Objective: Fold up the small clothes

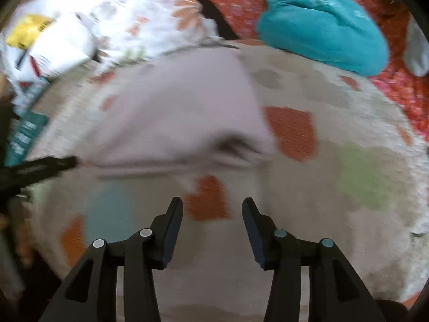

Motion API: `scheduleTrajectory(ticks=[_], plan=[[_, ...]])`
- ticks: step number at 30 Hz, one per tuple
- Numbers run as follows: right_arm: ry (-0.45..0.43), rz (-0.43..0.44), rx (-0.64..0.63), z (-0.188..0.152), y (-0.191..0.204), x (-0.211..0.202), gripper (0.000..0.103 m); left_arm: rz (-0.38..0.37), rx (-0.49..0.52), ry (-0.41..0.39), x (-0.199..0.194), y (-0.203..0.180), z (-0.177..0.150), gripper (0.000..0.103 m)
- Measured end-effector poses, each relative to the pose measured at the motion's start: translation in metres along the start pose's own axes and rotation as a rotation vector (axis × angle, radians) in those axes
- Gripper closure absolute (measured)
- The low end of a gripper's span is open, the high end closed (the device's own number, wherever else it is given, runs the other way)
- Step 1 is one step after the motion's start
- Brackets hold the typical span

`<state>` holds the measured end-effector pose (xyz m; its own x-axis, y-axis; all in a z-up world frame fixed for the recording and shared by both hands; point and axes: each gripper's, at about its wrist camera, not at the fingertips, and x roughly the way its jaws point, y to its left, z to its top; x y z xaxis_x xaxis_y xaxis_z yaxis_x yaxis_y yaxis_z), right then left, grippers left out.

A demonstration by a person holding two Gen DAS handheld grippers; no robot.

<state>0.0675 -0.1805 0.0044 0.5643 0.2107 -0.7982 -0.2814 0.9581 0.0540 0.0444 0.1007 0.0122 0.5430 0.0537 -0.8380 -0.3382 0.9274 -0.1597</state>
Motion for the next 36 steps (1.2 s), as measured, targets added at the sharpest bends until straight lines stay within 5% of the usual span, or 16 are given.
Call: scheduleTrajectory(ticks=[5,13,18,21,28,36], plan=[[-0.020,0.002,-0.020,-0.004,0.001,-0.004,0.039,0.088,0.089,-0.022,0.001,-0.025,-0.029,0.000],[-0.042,-0.025,-0.036,-0.008,0.011,-0.002,0.029,0.133,0.040,-0.081,-0.001,-0.029,-0.044,0.000],[-0.021,-0.005,-0.031,-0.011,0.016,0.004,0.001,0.143,0.009,-0.097,-0.001,-0.031,-0.045,0.000],[-0.035,-0.050,-0.053,-0.015,0.023,0.005,0.000,0.153,0.014,-0.098,0.001,-0.030,-0.043,0.000],[-0.069,-0.006,-0.055,-0.019,0.015,0.002,0.000,0.133,0.006,-0.054,-0.004,-0.029,-0.039,0.000],[-0.105,-0.094,0.005,-0.013,0.000,-0.015,0.000,0.111,0.056,-0.142,-0.044,-0.054,-0.055,0.000]])
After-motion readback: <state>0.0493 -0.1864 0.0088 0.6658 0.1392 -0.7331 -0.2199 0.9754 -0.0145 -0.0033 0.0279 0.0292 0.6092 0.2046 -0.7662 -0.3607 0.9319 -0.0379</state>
